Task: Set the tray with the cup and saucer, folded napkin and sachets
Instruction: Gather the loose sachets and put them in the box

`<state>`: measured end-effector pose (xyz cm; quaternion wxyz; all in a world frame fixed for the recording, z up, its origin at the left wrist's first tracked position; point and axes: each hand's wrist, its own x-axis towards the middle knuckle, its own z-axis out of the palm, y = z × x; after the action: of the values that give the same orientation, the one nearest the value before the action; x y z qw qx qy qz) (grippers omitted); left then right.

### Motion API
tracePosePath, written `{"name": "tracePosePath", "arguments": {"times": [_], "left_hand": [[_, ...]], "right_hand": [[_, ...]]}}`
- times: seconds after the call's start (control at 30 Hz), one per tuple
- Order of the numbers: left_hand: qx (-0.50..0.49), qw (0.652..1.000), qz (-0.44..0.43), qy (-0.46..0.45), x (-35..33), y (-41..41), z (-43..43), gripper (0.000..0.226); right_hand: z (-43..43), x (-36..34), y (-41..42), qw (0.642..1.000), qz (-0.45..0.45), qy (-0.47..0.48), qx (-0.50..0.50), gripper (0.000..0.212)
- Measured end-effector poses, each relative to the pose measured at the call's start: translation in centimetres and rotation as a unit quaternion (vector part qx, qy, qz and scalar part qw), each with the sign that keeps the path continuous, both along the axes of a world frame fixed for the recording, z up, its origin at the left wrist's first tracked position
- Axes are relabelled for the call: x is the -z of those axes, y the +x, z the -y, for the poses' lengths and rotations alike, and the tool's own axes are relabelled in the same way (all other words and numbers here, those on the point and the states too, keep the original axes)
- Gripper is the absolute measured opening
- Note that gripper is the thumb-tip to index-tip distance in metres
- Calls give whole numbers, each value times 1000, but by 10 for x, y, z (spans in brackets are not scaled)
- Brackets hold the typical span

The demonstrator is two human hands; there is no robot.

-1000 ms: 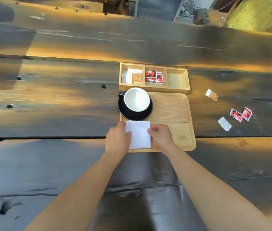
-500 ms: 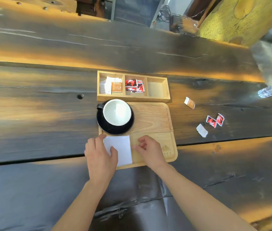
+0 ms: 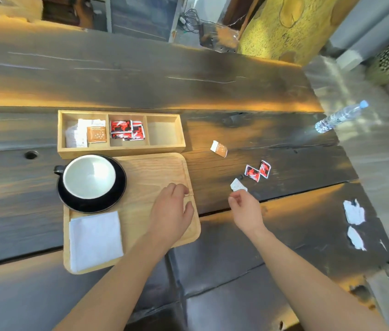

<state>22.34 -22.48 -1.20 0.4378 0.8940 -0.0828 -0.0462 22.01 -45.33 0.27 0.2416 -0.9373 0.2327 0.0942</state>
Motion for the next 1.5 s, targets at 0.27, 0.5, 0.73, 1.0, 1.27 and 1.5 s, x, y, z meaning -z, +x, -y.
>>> {"name": "tracePosePath", "arguments": {"times": [0.27, 0.5, 0.73, 1.0, 1.27, 1.5], "left_hand": [[-12, 988, -87, 124, 5, 40, 106, 24], [-14, 974, -53, 218, 16, 167, 177, 33], [163, 887, -22, 432, 38, 223, 207, 52], [-9, 952, -152, 266, 34, 197, 213, 22], [-256, 799, -388, -381, -15, 74, 231, 13], [-233, 707, -411, -526, -46, 37, 215, 32]], "right_hand": [[95, 41, 65, 997, -30, -4, -67, 33], [127, 53, 80, 985, -81, 72, -133, 10], [179, 28, 62, 980, -40, 151, -125, 18], [210, -1, 68, 977, 55, 167, -119, 18], [165, -32, 67, 895, 267, 160, -319, 19], [163, -19, 43, 843, 237, 148, -459, 21]]}}
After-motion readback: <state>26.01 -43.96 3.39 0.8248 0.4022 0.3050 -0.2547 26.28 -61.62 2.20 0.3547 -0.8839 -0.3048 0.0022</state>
